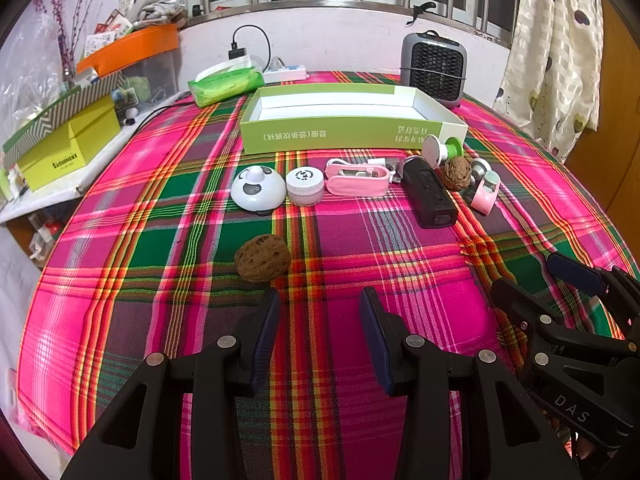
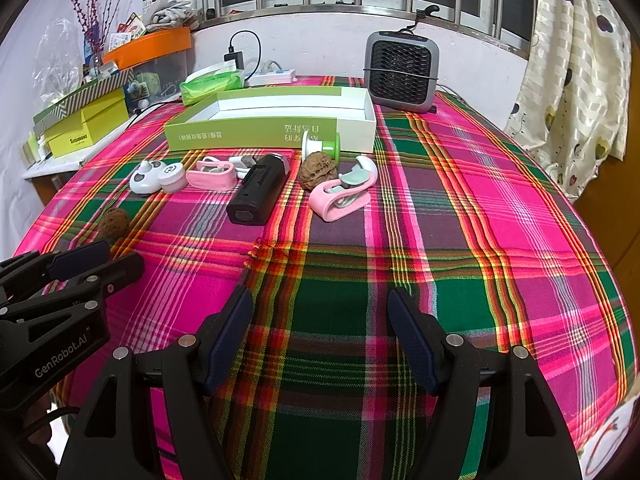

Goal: Organize objects
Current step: 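Move left tool toward the brown walnut while right tool approaches the pink clip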

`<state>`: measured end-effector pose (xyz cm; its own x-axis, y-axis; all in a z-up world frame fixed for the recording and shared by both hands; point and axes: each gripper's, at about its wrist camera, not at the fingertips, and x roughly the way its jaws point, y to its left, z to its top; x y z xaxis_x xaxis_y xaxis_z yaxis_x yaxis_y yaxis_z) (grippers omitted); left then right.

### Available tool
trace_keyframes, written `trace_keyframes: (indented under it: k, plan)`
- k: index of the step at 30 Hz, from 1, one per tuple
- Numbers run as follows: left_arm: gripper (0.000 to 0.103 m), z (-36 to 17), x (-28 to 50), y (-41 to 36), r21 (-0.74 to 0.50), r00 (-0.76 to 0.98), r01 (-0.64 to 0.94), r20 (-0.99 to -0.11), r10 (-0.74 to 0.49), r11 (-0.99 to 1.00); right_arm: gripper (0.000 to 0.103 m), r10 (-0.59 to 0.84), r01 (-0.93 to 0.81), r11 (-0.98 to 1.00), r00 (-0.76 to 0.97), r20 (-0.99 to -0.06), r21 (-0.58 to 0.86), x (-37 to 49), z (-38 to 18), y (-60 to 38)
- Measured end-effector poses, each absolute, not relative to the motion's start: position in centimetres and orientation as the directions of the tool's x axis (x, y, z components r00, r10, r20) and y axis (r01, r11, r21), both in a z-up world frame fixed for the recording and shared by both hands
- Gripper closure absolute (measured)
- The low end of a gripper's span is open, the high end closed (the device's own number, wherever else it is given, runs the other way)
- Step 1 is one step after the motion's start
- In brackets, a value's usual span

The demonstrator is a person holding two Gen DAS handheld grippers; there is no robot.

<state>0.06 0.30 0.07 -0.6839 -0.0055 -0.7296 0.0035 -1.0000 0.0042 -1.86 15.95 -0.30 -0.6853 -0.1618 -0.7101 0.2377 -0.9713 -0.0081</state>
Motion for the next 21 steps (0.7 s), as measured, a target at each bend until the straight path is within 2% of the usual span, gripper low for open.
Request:
trace_keyframes:
  k: [21]
  plan:
    - [0.064, 0.55, 0.10, 0.18, -0.005, -0.679, -0.031, -0.734, 0.025, -1.000, 0.032, -0.169, 0.246, -0.969, -0.681, -0.712, -0.004, -1.98, -0.25, 15.94]
